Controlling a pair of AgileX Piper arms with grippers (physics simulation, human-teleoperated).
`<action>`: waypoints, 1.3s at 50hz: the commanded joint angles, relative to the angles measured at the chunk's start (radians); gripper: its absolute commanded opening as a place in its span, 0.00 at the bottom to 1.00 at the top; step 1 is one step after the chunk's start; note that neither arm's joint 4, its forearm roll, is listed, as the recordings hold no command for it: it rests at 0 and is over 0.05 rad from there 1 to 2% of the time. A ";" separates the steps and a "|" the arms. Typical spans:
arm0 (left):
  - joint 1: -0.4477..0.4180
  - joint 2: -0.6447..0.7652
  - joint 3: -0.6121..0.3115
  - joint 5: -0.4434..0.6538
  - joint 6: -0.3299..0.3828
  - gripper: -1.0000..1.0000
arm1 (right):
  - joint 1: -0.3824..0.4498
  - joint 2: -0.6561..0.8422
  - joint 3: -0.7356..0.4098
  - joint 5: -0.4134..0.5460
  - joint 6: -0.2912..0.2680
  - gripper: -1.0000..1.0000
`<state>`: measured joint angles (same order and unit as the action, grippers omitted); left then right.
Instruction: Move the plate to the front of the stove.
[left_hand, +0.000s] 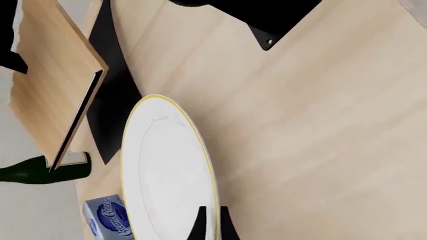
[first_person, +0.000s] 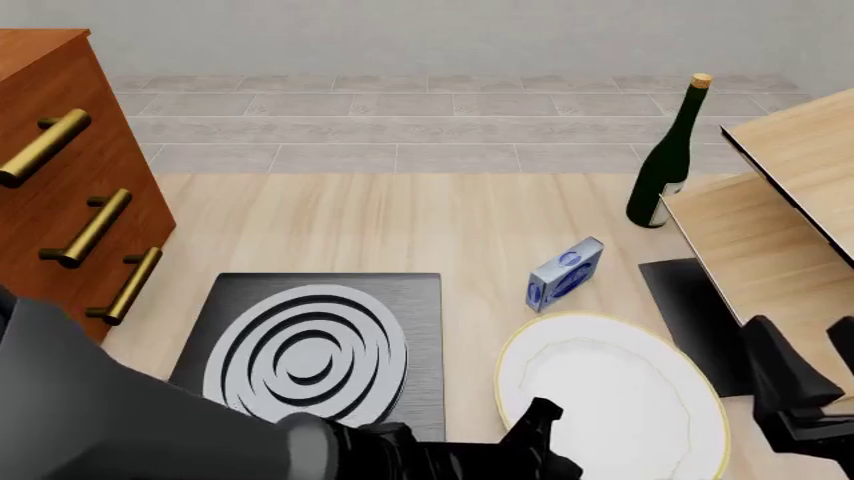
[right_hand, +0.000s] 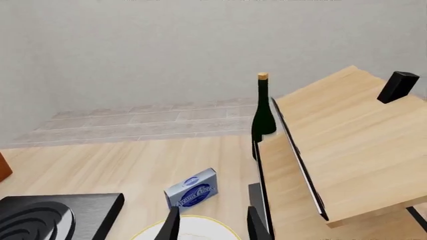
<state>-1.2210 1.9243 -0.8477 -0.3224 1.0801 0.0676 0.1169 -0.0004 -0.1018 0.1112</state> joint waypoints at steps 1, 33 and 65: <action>-0.018 -0.066 0.034 0.007 0.025 0.00 | -0.006 -0.032 -0.002 0.025 0.004 1.00; -0.010 -0.244 0.168 -0.010 0.115 0.00 | -0.037 -0.109 -0.050 0.116 0.049 1.00; 0.086 -0.512 0.344 -0.133 0.255 0.00 | -0.012 -0.117 -0.260 0.249 0.067 1.00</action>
<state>-1.1597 1.4888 -0.5441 -0.4135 1.2886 0.0429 0.0025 -0.1938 0.1030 0.1732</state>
